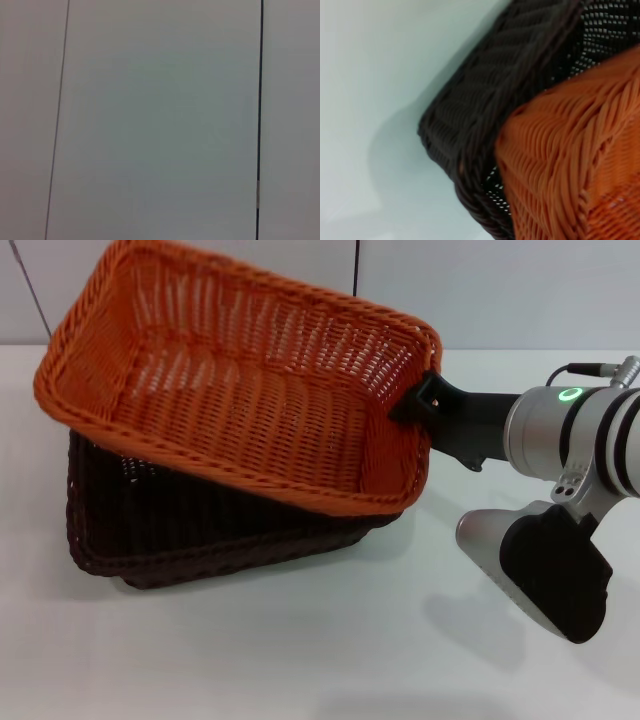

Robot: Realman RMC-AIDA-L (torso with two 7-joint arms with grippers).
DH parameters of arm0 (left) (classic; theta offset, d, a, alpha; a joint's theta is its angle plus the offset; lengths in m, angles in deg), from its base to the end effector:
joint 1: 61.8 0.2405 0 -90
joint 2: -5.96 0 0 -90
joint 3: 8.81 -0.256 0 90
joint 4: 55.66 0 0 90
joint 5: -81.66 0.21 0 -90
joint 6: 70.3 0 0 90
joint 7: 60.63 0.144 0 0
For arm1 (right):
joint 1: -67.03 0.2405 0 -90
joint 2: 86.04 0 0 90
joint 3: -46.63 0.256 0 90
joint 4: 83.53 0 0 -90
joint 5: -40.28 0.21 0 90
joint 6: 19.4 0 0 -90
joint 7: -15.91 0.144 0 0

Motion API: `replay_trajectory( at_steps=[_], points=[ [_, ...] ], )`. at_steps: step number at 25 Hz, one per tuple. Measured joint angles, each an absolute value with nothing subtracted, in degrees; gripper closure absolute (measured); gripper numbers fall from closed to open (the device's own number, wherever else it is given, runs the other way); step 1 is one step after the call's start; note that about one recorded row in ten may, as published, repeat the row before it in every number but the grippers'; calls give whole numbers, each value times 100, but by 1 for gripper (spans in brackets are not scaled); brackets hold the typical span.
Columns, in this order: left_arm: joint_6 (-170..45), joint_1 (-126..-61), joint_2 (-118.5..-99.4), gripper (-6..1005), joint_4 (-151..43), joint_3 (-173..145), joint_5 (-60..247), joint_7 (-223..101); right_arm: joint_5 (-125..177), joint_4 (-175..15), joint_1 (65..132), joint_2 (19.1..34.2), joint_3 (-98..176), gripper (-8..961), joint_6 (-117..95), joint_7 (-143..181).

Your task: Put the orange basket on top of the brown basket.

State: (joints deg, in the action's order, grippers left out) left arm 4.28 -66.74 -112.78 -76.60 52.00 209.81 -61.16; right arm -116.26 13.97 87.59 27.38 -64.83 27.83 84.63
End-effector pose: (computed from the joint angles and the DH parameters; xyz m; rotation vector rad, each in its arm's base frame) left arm -0.3884 0.2349 0.0320 -1.1608 -0.5990 -0.6102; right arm 0.1117 0.3414 -0.0261 -1.9635 -1.6002 -0.7126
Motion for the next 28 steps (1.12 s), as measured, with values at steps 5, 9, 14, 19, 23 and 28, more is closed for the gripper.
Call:
replay_trajectory(
  at_steps=[5,9,14,19,23,28],
  points=[
    [427,-6656,-11278,194,-7695,5200,20981,-6116,-11605,1410,8741,2722,-6497,763,2782,8481],
    [424,-6654,-11278,194,-7710,5200,20981,-6116,-11604,1541,8672,2717,-6497,673,2833,8506],
    [422,-6661,-11269,194,-7711,5200,20981,-6116,-11654,1947,8463,2715,-6506,503,3116,8601],
    [422,-6662,-11263,194,-7711,5200,20980,-6116,-11658,2489,8127,2749,-6579,466,3465,8604],
    [422,-6663,-11259,194,-7709,5200,20990,-6116,-11654,2937,7759,2781,-6855,466,3706,8606],
    [422,-6665,-11255,194,-7698,5200,21008,-6116,-11541,3335,7378,2950,-7371,466,4057,8684]
  ],
)
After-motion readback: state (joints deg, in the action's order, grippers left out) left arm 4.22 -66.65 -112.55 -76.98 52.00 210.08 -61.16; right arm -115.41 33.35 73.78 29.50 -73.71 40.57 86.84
